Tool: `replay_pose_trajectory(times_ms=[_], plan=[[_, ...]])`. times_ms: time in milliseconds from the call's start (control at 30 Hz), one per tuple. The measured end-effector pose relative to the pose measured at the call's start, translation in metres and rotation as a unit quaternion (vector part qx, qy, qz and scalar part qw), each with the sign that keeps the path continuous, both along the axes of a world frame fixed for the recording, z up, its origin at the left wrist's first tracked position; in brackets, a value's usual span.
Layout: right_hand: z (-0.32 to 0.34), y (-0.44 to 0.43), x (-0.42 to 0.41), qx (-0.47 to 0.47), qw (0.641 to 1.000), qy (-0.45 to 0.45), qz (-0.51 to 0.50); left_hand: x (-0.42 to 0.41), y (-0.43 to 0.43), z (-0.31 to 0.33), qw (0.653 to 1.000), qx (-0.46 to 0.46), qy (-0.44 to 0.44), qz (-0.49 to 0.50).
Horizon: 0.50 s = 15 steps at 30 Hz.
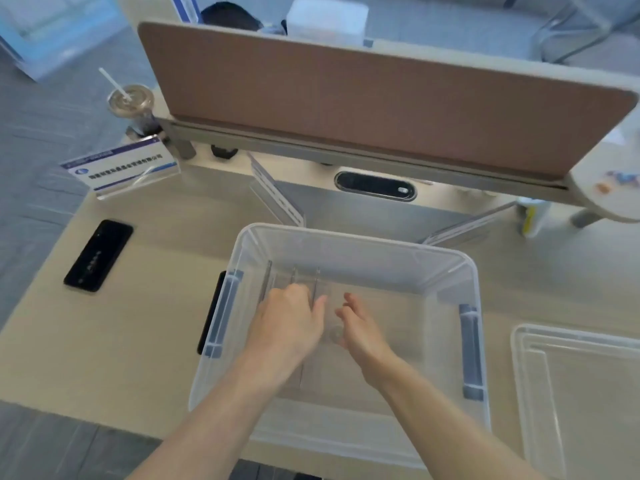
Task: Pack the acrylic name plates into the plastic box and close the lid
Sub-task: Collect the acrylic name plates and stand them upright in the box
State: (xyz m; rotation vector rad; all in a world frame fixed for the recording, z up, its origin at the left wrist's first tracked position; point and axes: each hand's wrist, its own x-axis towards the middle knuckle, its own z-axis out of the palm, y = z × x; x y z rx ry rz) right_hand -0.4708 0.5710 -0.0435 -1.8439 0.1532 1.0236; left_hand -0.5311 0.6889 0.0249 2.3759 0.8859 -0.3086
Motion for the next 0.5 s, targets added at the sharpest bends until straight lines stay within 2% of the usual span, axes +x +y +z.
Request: replay_pose_trajectory(times_ms=[233,367,500], plan=[[0.144,-0.076,0.09,0.104,0.986,-0.108,-0.066,0.102,-0.009,0.134,0.978,-0.105,-0.183,-0.001],[0.191,-0.139,0.147,0.096,0.974,-0.171,-0.114,0.162,-0.022,0.177,0.972,-0.108,-0.202,-0.045],[0.201,-0.192,0.195,0.079,0.965,-0.186,-0.168,0.202,-0.04,0.189,0.97,-0.135,-0.197,-0.054]])
